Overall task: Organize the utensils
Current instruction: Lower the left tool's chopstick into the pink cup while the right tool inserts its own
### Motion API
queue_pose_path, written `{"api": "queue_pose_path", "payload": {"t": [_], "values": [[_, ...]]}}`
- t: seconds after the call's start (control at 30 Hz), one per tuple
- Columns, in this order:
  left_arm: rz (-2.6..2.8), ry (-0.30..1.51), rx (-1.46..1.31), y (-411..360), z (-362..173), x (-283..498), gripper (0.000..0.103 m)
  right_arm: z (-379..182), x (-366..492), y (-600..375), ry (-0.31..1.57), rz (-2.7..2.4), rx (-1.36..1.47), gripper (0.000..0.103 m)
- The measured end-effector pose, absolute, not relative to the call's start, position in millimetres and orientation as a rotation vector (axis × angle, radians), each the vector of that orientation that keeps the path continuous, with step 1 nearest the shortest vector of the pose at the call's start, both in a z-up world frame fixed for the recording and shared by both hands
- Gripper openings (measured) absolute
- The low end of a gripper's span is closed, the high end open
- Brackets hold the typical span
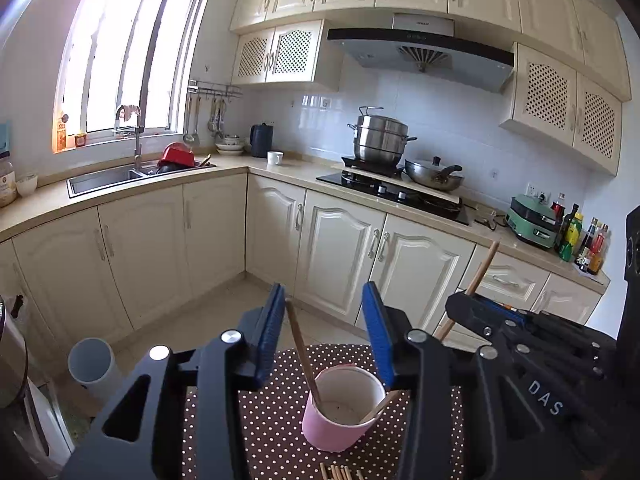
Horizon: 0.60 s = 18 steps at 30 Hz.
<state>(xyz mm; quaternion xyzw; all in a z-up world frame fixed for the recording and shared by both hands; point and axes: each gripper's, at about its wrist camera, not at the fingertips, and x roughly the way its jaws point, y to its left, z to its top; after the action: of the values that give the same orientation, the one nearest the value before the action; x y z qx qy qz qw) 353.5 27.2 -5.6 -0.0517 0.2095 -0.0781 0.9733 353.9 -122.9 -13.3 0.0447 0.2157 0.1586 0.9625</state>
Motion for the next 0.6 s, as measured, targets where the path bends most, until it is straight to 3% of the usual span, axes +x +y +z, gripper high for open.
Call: {"api": "queue_pose_path", "payload": {"t": [0.17,0.6], "values": [[-0.147,0.427,-0.088,30,-7,348,0.056,-20,356,-120,0.463,0.313,0.083,0.006],[-0.137,0.457,-0.064,39,-12,334,0.061,-34,355,-116,0.521,0.307,0.080,0.007]]}}
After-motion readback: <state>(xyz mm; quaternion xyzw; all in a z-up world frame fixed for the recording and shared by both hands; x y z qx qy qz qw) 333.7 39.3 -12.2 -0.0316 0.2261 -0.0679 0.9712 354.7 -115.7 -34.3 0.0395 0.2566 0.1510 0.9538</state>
